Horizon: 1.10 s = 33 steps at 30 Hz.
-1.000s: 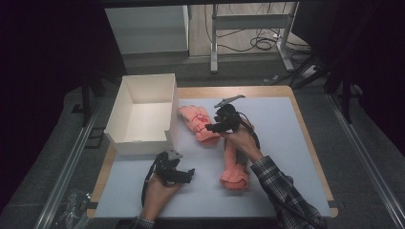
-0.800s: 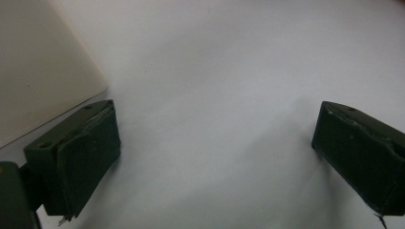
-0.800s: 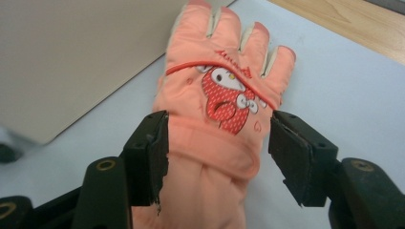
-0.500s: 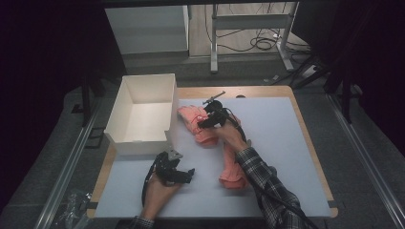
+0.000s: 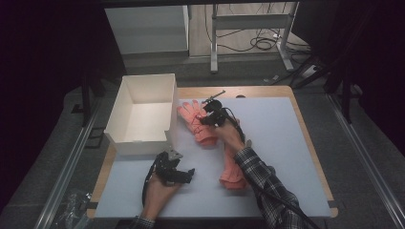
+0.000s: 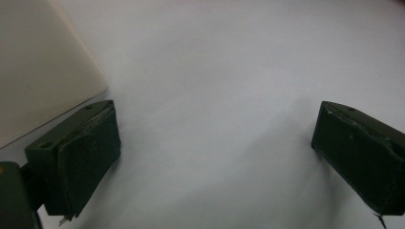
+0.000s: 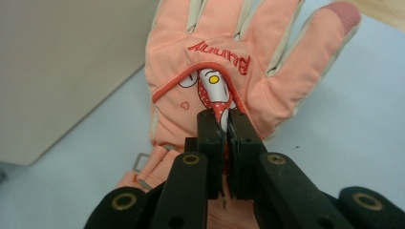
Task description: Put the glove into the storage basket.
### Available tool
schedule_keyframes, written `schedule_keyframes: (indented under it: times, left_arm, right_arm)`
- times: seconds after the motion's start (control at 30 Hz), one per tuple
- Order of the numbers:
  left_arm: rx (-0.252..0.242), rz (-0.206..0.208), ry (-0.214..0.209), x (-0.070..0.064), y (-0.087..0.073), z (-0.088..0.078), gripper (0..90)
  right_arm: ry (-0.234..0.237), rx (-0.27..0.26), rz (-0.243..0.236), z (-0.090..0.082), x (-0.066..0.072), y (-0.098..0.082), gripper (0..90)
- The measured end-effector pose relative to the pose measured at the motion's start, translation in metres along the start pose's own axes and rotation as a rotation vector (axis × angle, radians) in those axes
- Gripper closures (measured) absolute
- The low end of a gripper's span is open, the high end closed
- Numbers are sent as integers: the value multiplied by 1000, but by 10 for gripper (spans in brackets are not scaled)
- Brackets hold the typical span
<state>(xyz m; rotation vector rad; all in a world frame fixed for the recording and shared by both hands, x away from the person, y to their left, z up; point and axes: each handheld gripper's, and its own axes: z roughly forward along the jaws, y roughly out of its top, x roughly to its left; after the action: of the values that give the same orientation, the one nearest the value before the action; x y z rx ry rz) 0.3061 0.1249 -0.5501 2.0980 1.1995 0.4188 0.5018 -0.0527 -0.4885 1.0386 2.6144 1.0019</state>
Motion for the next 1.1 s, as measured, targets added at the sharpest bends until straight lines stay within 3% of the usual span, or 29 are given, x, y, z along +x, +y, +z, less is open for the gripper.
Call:
schedule_keyframes:
  times: [0.37, 0.6, 0.77, 0.87, 1.1]
  left_arm:
    - [2, 1, 0, 0, 0, 0, 28]
    - [0, 0, 0, 0, 0, 0, 28]
    - [-5, -3, 1, 0, 0, 0, 27]
    - [-5, -3, 1, 0, 0, 0, 26]
    - [-3, -3, 2, 0, 0, 0, 26]
  right_arm:
    - [38, -114, 59, -35, 2, 11, 852]
    - [37, -138, 35, -66, 12, 17, 852]
    - [43, -139, 51, -91, 16, 8, 852]
    - [40, -135, 56, -98, 17, 3, 851]
    - [58, -127, 108, -127, 16, -28, 849]
